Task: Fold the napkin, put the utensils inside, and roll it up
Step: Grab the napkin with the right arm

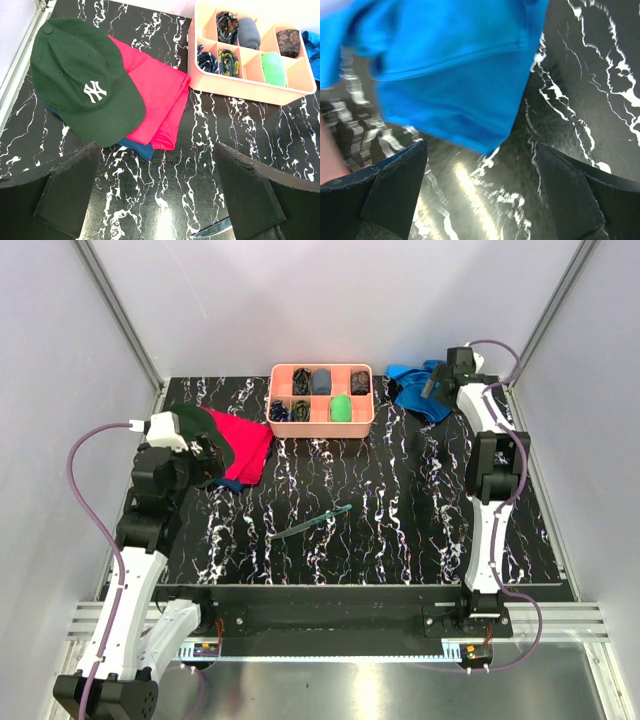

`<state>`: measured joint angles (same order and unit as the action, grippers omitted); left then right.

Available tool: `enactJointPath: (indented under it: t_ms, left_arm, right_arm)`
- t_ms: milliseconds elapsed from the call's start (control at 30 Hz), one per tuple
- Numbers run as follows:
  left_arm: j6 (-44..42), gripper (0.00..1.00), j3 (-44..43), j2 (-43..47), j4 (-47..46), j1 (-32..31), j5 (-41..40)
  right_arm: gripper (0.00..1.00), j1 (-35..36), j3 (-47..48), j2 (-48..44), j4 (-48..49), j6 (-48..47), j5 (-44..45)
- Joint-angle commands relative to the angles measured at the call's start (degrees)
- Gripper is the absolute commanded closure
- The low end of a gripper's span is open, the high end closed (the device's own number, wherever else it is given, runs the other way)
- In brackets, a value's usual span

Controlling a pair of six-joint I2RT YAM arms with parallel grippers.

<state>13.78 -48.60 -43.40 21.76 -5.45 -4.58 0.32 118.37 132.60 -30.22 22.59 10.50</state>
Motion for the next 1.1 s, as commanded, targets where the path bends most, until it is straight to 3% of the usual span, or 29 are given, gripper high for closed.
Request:
enactJointPath:
  t_ms: [0,267,400,500,533,667,1067]
  left_arm:
    - [-0.33,0.01,0.00,-0.81,-2.42,0.09,-0.08]
    - [-0.42,0.01,-0.09,-1.08,-2.33,0.09,-0.08]
    - [-0.33,0.01,0.00,-0.90,-2.42,0.00,-0.08]
    - [-0.42,0.01,0.00,-0.64,-2.42,-0.08,-0.25]
    - [-0.33,0.01,0.00,-0.46,-2.42,-0.17,-0.25]
    - [-0.51,0.01,0.08,0.15,-2.34,-0.61,-0.52]
    - [-0.16,0.01,0.26,1.47,-2.33,-1.40,-0.87]
  right_arm:
    - [0.00,0.03,7.65,4.95,-5.11,-1.41,4.35]
    - [0.08,0.03,9.43,8.91,-6.78,-1.41,2.42]
    - [0.23,0.03,10.13,9.79,-7.31,-1.32,0.49]
    - [0.38,0.03,10.31,10.14,-7.75,-1.41,-1.70]
    - [0.47,0.03,10.22,10.31,-7.84,-1.32,-2.24]
    - [0.57,0.03,10.31,11.02,-8.10,-1.06,-5.75]
    - [0.67,-1.81,9.78,12.33,-9.07,-1.67,-9.97]
